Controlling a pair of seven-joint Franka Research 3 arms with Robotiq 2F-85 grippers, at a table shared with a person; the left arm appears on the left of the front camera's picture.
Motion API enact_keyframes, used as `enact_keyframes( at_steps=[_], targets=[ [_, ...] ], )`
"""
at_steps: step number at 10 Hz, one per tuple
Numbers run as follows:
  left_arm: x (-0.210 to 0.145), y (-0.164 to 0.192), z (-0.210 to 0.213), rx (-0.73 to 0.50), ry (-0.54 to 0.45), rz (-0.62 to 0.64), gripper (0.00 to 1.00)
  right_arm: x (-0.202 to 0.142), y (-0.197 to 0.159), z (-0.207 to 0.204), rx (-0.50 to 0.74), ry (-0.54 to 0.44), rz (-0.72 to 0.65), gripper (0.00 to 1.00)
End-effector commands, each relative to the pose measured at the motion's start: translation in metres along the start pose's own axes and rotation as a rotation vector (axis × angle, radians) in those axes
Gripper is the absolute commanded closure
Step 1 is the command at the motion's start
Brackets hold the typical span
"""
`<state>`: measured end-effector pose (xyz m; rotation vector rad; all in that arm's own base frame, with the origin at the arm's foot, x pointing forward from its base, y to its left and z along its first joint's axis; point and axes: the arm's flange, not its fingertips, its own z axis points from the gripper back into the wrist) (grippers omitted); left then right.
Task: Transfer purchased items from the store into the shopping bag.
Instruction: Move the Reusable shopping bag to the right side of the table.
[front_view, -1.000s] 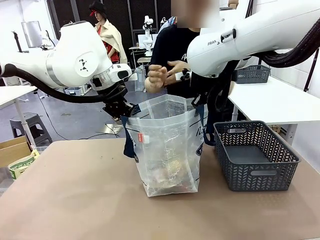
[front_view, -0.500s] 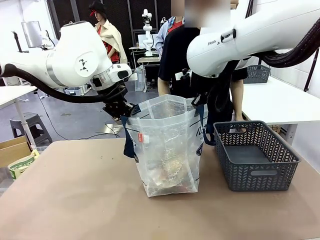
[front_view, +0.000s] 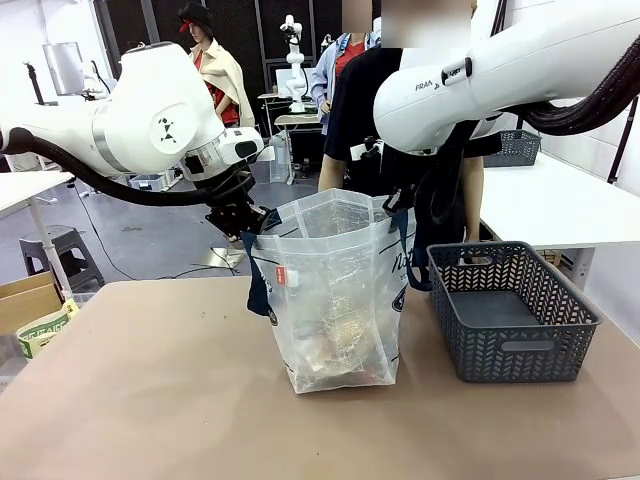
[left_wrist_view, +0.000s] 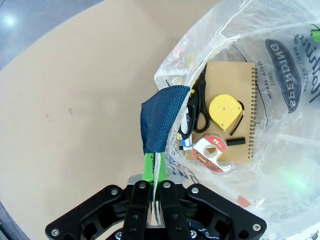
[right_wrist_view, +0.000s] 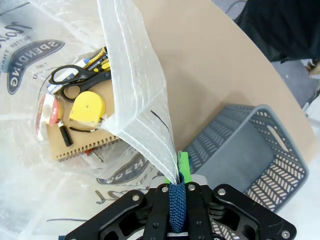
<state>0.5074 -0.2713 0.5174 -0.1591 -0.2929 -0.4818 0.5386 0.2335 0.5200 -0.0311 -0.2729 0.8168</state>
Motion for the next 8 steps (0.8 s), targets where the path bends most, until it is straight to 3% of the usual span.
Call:
enact_keyframes(
  at_steps=[1, 8],
  targets=[
    [-0.0013, 0.0023, 0.0008, 0.002, -0.001, 0.003, 1.0, -0.0007, -0.0017, 0.0004, -0.002, 0.0, -0.004, 1.0],
    [-0.0013, 0.0023, 0.0008, 0.002, -0.001, 0.003, 1.0, -0.0007, -0.0017, 0.0004, -0.002, 0.0, -0.004, 1.0]
  ],
)
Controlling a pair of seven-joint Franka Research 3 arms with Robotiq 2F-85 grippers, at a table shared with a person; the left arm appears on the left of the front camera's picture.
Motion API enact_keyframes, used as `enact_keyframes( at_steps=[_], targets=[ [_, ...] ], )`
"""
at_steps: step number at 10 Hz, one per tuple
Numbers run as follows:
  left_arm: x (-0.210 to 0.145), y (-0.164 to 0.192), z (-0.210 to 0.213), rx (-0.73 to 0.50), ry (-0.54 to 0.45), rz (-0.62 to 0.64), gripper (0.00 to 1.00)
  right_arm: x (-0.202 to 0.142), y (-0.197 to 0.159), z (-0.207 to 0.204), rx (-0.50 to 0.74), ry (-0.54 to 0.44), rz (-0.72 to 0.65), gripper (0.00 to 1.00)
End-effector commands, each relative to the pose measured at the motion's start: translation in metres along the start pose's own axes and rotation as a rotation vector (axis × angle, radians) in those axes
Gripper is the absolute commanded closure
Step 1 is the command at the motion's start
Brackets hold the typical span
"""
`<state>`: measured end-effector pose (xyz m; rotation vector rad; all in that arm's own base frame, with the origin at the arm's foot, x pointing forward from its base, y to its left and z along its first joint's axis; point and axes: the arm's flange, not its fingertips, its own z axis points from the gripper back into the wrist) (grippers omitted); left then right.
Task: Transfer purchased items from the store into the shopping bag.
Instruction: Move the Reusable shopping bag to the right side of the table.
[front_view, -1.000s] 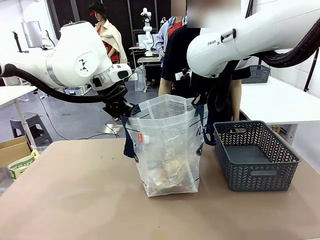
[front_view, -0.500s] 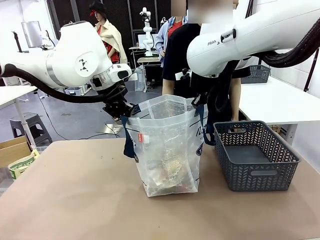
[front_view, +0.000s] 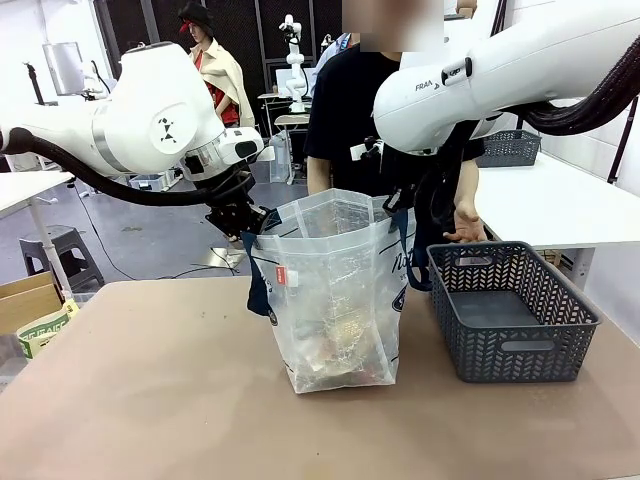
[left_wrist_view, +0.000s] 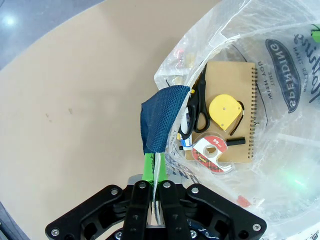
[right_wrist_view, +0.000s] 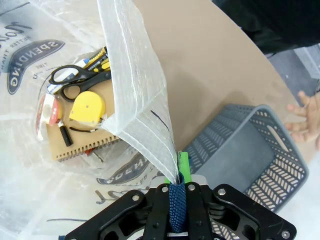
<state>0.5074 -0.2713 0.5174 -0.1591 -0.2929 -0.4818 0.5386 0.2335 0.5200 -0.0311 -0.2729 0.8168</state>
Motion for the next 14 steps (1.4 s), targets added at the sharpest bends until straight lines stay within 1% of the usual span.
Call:
enact_keyframes(
  at_steps=[1, 14],
  targets=[
    [-0.0013, 0.0023, 0.0008, 0.002, -0.001, 0.003, 1.0, -0.0007, -0.0017, 0.0004, -0.002, 0.0, -0.004, 1.0],
    [-0.0013, 0.0023, 0.0008, 0.002, -0.001, 0.003, 1.0, -0.0007, -0.0017, 0.0004, -0.002, 0.0, -0.004, 1.0]
  ],
)
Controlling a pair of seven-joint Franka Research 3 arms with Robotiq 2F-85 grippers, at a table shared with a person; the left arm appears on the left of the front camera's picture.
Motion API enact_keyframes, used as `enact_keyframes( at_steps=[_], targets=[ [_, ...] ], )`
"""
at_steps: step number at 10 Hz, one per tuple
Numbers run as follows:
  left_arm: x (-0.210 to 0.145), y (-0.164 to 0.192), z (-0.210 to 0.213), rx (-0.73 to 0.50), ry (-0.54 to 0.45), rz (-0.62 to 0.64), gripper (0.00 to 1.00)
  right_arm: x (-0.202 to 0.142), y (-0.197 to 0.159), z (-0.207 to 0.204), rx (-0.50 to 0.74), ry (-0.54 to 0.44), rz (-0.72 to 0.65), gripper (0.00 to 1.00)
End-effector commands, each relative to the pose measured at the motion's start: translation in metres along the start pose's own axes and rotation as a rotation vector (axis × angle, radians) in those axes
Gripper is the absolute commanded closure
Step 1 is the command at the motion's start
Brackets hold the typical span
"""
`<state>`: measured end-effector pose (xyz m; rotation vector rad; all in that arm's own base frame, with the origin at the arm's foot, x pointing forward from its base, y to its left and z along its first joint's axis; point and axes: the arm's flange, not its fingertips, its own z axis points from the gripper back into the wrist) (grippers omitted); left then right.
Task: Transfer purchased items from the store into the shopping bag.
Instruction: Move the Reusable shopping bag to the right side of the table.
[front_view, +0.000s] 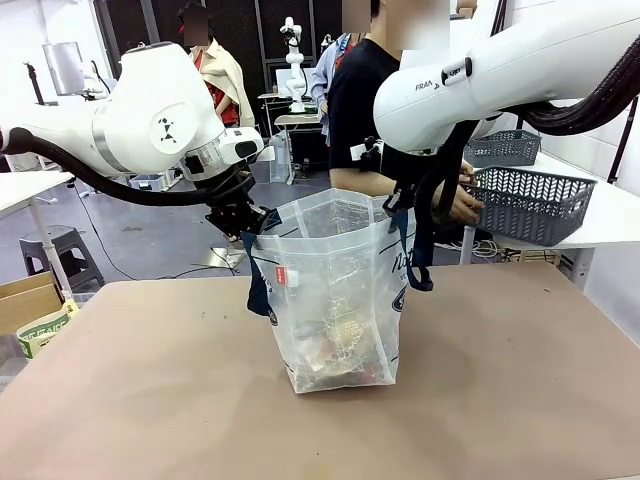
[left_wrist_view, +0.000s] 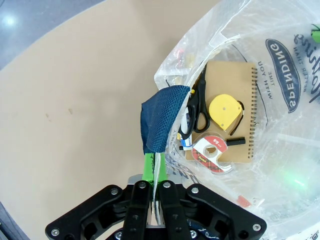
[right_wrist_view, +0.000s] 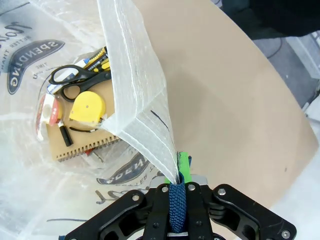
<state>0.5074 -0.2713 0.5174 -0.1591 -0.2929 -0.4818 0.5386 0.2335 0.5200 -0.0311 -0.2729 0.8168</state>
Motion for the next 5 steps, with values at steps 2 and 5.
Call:
enact_keyframes(
  at_steps=[2, 5],
  targets=[
    [0.005, -0.005, 0.003, -0.002, -0.02, 0.005, 1.0, 0.004, 0.003, 0.002, -0.015, 0.013, -0.035, 1.0],
    [0.017, -0.015, 0.008, -0.035, -0.079, 0.052, 1.0, 0.028, 0.01, 0.002, -0.021, 0.05, -0.16, 1.0]
  ],
)
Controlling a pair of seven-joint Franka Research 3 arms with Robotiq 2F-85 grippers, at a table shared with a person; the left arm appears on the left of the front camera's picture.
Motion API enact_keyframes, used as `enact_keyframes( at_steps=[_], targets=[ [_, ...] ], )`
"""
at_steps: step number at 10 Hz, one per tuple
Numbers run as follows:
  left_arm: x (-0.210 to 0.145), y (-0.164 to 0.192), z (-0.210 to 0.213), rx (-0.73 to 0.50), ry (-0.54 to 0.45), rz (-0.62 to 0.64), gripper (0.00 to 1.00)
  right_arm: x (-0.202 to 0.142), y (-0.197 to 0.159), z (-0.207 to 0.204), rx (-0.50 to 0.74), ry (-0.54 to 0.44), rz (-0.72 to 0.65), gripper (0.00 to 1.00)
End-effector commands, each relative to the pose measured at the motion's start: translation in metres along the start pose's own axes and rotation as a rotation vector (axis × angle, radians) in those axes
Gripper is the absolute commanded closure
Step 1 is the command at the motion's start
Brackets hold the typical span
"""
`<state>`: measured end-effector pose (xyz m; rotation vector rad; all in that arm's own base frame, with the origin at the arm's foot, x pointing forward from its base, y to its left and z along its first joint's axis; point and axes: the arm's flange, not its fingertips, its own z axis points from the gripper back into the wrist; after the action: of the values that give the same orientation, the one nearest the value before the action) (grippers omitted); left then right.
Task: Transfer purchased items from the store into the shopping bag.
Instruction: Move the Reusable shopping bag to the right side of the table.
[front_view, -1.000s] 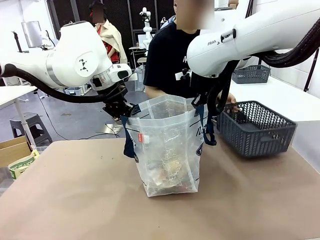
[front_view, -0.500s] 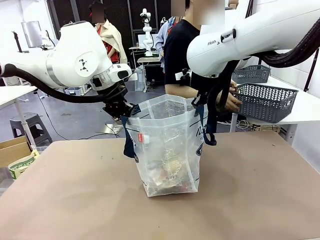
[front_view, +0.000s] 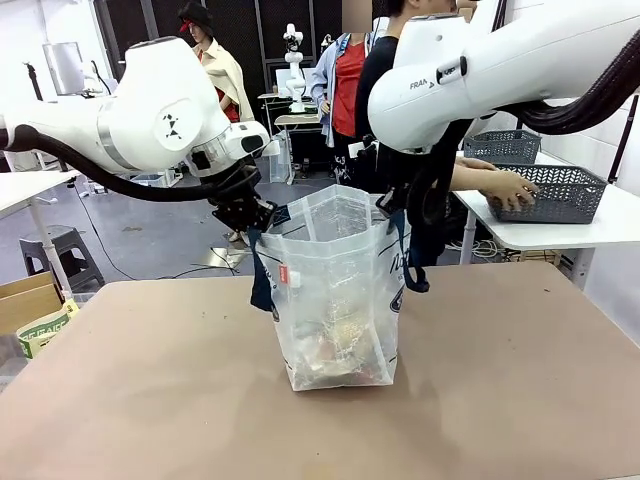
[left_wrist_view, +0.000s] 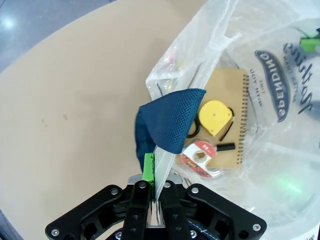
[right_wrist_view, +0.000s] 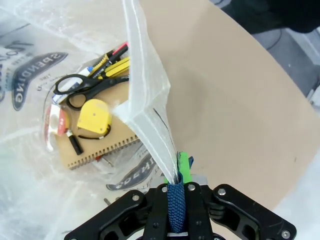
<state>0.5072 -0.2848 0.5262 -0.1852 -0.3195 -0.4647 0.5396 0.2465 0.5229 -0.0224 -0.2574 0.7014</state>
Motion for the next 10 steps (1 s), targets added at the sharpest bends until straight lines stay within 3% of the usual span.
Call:
enact_keyframes(
  at_steps=[1, 4, 9, 10],
  targets=[
    [0.012, -0.006, 0.003, -0.005, -0.071, 0.041, 1.0, 0.022, 0.005, 0.001, -0.024, 0.039, -0.068, 1.0],
    [0.024, -0.02, -0.001, 0.055, -0.058, 0.105, 1.0, 0.034, 0.01, -0.001, -0.033, 0.069, -0.171, 1.0],
    [0.019, -0.02, -0.006, 0.03, -0.036, 0.091, 1.0, 0.029, 0.008, -0.005, 0.003, 0.058, -0.166, 1.0],
    [0.027, -0.028, -0.008, 0.028, -0.036, 0.143, 1.0, 0.041, 0.011, -0.01, -0.018, 0.066, -0.238, 1.0]
  ],
)
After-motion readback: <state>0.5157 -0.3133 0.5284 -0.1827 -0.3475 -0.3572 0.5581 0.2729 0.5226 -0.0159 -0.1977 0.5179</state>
